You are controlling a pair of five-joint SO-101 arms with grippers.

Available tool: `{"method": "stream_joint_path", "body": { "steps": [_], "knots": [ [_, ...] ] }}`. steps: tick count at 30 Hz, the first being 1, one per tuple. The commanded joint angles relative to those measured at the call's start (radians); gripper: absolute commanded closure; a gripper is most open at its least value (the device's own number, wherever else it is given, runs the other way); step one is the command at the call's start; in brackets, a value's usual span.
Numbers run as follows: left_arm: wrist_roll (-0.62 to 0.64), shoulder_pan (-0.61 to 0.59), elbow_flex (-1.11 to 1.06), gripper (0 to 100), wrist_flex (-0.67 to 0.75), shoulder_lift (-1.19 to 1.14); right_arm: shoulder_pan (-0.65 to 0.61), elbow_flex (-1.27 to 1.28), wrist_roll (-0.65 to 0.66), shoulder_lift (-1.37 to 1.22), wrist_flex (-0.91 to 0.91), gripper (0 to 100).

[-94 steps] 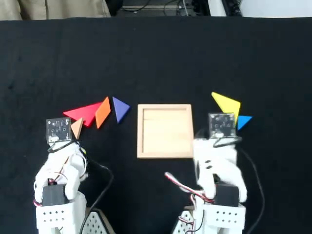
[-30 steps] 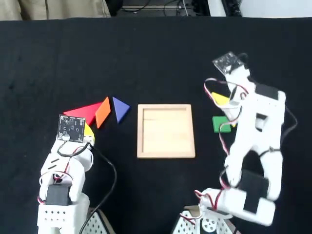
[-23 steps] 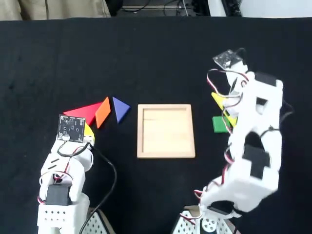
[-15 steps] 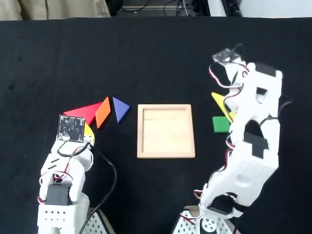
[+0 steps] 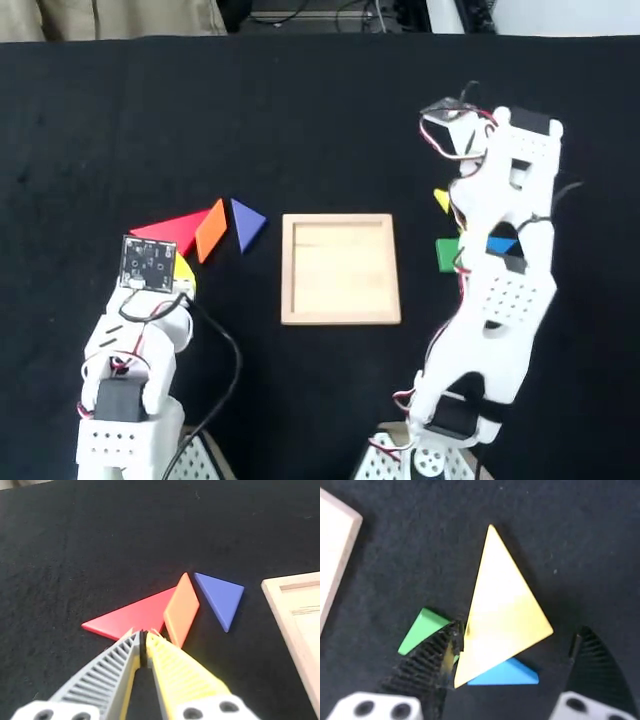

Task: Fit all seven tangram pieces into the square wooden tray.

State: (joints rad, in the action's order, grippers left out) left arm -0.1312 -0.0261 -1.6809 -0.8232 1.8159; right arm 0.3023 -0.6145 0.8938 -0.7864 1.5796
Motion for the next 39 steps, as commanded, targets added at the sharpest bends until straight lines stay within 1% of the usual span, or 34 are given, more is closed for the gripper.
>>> {"method": "stream_joint_path", "body": {
  "steps": [1, 6, 8, 14, 20, 39],
  "knots": [
    [-0.009, 0.044, -0.018, 97, -0.005, 0.003, -0.018, -0.101, 0.003, -0.022, 0.014, 65.8],
    [-0.009, 0.045, -0.018, 97, -0.005, 0.003, 0.005, -0.136, 0.003, -0.079, 0.069, 65.8],
    [-0.009, 0.047, -0.018, 97, -0.005, 0.003, 0.014, -0.134, 0.0, -0.093, 0.066, 66.0],
    [-0.009, 0.048, -0.018, 97, -0.006, 0.003, 0.025, -0.134, -0.066, -0.114, 0.048, 66.2],
    [-0.009, 0.047, -0.018, 97, -0.006, 0.003, 0.074, -0.134, -0.115, -0.117, 0.009, 66.2],
    [-0.009, 0.05, -0.018, 97, -0.006, 0.003, 0.063, -0.134, -0.109, -0.151, -0.021, 66.2]
  ]
}}
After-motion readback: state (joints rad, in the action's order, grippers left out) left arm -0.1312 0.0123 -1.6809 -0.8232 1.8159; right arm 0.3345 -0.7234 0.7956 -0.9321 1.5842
